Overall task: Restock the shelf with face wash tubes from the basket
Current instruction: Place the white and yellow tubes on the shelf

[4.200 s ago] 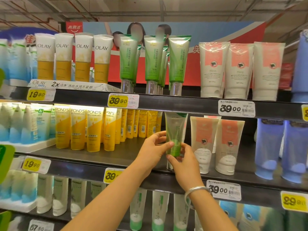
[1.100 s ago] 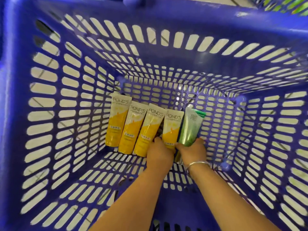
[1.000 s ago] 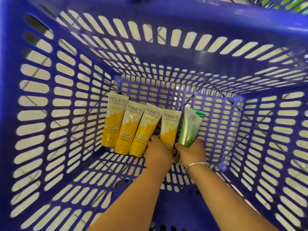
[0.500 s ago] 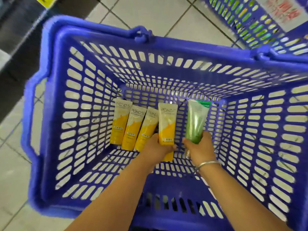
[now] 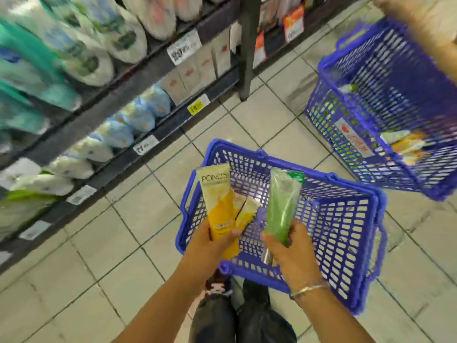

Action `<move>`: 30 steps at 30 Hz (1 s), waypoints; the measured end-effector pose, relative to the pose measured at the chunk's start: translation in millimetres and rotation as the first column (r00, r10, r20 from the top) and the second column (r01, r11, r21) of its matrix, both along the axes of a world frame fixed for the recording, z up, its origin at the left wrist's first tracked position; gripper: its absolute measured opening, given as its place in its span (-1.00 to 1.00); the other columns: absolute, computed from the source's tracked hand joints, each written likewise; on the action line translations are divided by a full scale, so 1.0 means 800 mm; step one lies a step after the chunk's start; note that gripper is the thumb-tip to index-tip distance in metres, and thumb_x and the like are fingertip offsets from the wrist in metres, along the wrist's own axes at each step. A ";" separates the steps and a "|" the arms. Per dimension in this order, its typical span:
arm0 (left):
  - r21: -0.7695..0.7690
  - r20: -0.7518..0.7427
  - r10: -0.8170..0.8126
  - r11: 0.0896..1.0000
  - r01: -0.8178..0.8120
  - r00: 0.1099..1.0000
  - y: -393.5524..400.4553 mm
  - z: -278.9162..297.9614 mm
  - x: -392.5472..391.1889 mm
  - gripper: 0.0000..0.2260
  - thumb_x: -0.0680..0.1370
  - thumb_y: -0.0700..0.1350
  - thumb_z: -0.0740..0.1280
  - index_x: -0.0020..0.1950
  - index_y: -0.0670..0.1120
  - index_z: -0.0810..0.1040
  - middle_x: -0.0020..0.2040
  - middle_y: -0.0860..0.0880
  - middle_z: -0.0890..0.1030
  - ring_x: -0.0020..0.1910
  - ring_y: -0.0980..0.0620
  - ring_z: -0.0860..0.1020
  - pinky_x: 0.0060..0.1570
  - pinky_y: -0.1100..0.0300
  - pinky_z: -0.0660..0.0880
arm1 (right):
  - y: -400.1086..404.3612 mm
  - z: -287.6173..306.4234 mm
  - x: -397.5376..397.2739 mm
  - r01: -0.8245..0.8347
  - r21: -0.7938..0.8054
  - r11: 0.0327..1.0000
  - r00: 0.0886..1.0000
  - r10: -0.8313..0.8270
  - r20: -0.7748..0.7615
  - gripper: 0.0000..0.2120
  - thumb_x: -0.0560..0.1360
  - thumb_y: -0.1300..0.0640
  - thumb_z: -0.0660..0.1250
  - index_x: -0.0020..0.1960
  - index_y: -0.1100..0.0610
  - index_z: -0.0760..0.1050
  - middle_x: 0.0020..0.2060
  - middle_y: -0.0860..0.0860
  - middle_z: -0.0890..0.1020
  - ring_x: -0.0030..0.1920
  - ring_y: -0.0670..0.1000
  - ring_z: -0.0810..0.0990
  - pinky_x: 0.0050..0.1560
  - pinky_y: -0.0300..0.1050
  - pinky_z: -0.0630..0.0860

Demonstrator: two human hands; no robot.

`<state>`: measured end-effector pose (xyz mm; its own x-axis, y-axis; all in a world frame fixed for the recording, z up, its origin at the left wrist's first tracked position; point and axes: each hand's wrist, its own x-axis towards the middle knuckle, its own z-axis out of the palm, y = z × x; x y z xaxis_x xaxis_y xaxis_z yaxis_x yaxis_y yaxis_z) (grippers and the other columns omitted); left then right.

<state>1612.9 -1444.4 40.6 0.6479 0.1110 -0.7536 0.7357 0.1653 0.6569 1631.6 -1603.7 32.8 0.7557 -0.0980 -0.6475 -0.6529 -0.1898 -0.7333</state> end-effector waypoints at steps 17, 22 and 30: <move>-0.152 0.344 0.458 0.889 -0.433 0.820 0.120 0.439 -0.081 -0.72 0.39 -0.23 0.37 0.06 -0.01 0.48 -0.18 -0.07 0.65 -0.26 0.05 0.66 -0.32 0.23 0.57 | 0.141 0.439 0.026 -0.452 0.269 0.851 0.870 0.354 0.342 -0.63 0.52 0.15 0.24 0.29 0.02 0.25 -0.06 0.04 0.49 -0.11 0.00 0.50 -0.18 -0.20 0.51; -0.210 0.452 0.615 0.777 -0.593 0.646 0.157 0.554 -0.126 -0.85 0.48 -0.25 0.27 0.02 -0.09 0.48 -0.25 -0.07 0.62 -0.26 0.00 0.60 -0.30 0.16 0.59 | 0.210 0.551 0.007 -0.603 0.273 0.749 0.748 0.412 0.521 -0.60 0.51 0.17 0.26 0.32 0.05 0.26 0.01 -0.03 0.53 -0.17 -0.23 0.58 -0.13 -0.30 0.53; -0.180 0.711 0.568 0.716 -0.674 0.414 0.219 0.690 -0.203 -0.80 0.44 -0.16 0.28 0.06 -0.08 0.45 -0.36 0.11 0.64 -0.37 0.16 0.61 -0.41 0.27 0.54 | 0.299 0.686 -0.047 -0.788 0.247 0.564 0.547 0.456 0.702 -0.56 0.48 0.15 0.31 0.32 0.12 0.28 0.15 0.08 0.57 0.13 0.04 0.55 0.19 -0.05 0.46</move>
<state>1450.9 -1269.5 592.9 0.6544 0.7527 -0.0718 -0.2084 0.2708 0.9398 1593.8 -1364.5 581.4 0.6734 0.7355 0.0740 0.0002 0.0999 -0.9950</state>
